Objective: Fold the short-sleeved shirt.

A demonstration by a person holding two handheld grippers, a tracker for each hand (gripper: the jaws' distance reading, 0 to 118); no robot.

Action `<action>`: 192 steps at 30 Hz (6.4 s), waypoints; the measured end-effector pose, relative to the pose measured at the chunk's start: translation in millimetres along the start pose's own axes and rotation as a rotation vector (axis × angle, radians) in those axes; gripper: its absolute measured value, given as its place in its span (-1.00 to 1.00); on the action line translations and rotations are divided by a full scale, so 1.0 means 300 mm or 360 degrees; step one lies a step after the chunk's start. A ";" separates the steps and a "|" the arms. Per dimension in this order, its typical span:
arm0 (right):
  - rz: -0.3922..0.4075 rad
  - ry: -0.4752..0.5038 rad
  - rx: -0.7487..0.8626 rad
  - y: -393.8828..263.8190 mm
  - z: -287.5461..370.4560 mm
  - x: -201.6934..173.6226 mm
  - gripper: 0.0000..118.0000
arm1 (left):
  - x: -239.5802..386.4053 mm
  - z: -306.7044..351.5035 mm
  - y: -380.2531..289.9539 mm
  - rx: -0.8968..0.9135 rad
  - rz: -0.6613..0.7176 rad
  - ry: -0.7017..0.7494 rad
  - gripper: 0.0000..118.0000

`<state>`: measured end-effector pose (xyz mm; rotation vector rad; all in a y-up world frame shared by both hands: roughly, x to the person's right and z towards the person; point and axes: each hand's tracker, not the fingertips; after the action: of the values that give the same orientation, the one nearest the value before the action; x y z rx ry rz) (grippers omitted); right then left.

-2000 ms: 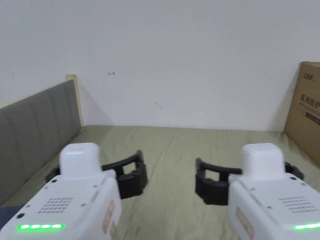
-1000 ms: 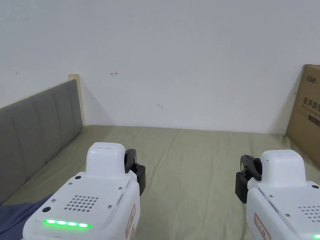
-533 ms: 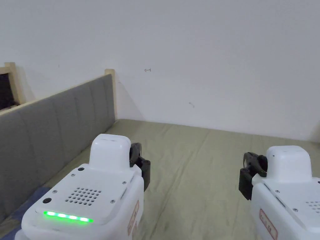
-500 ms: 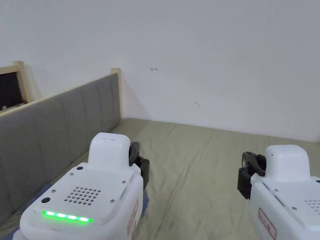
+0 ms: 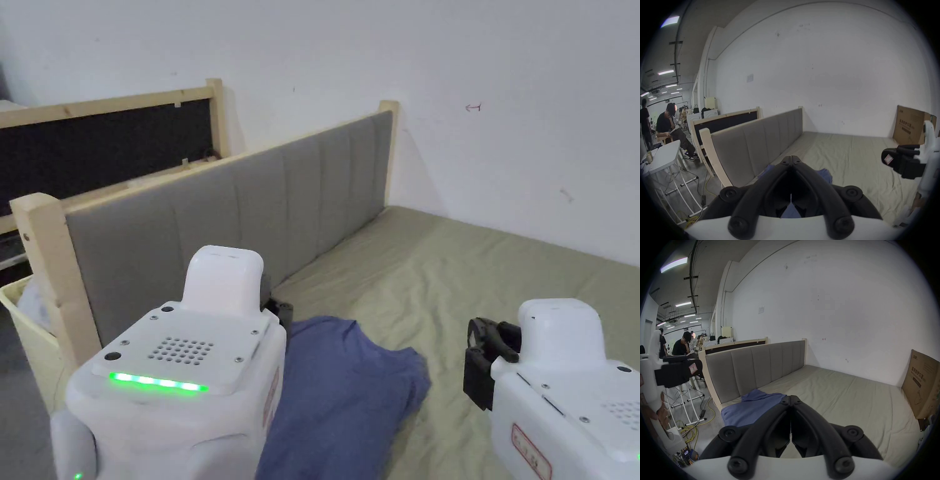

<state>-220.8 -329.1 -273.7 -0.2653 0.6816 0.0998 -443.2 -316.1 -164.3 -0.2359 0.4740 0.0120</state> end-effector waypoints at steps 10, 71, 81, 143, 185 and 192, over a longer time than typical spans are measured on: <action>-0.0049 -0.0095 -0.0286 -0.134 -0.122 0.132 -1.00 | 0.042 -0.567 -0.301 -0.0538 0.0131 -0.0152 0.67; -0.0900 -0.1197 -0.0440 -0.463 0.690 0.928 -1.00 | 1.464 -0.341 -0.577 -0.1323 -0.0501 -0.1549 -0.94; -0.0975 -0.1152 -0.0583 -0.554 0.649 0.948 -1.00 | 1.390 -0.361 -0.654 -0.1478 -0.0254 -0.1638 0.81; -0.0371 -0.0261 -0.1516 -0.654 -0.850 1.340 -0.15 | 0.625 -0.853 -0.431 -0.1062 -0.0137 -0.0680 -0.89; -0.0844 -0.0641 -0.0001 0.758 0.513 1.646 -0.94 | 0.679 -0.783 0.937 -0.0070 -0.0061 -0.0592 -0.90; -0.0759 -0.0742 0.0160 1.011 0.573 1.651 -0.94 | 0.738 -0.764 1.207 0.0099 -0.0014 -0.0619 -0.90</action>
<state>213.2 12.1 -523.4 -0.2890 0.1472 -0.3209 -373.4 -25.7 -542.8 -0.1687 0.0858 0.0337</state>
